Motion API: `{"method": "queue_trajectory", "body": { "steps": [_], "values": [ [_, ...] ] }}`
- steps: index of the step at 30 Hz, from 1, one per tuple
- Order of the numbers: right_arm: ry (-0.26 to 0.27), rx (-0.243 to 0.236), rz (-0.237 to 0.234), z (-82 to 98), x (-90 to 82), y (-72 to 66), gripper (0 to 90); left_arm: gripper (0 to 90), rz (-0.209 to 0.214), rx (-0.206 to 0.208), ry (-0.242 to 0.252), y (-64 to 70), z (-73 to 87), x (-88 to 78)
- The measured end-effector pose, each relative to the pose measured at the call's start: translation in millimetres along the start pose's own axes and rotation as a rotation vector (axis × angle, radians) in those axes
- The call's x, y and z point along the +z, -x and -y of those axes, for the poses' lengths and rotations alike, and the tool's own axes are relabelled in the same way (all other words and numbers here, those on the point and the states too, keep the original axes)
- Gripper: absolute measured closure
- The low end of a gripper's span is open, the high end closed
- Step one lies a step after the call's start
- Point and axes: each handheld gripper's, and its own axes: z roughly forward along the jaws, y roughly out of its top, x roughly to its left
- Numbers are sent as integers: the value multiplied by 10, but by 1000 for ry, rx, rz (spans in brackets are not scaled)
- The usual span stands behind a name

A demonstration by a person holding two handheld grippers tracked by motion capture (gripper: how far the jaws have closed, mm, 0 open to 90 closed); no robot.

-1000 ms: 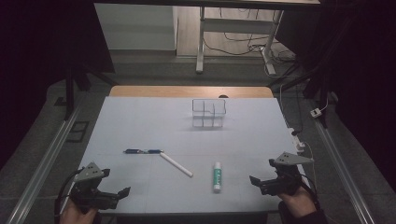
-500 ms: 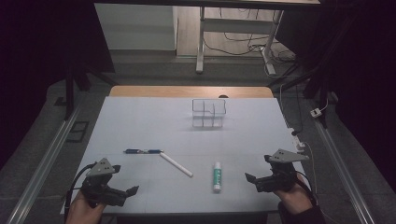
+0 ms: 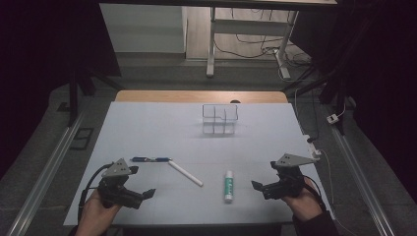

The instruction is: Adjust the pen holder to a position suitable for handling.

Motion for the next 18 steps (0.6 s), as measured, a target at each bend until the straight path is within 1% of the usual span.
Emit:
{"method": "queue_trajectory", "body": {
  "steps": [3, 5, 7, 12, 18],
  "values": [
    [15, 10, -2, -28, 29, 17, 0, 0, 9, 1, -6, -13, -42, 63],
    [20, 13, -4, -47, 49, 33, 0, 0, 19, 4, 0, -24, -69, 108],
    [21, 13, -5, -65, 72, 48, 0, 0, 24, 8, -6, -36, -96, 156],
    [11, 12, -3, -108, 136, 75, 0, 0, 20, 21, -26, -43, -169, 262],
    [9, 31, -29, -143, 223, 114, 0, 0, 17, 18, -32, -74, -270, 370]
  ]
}}
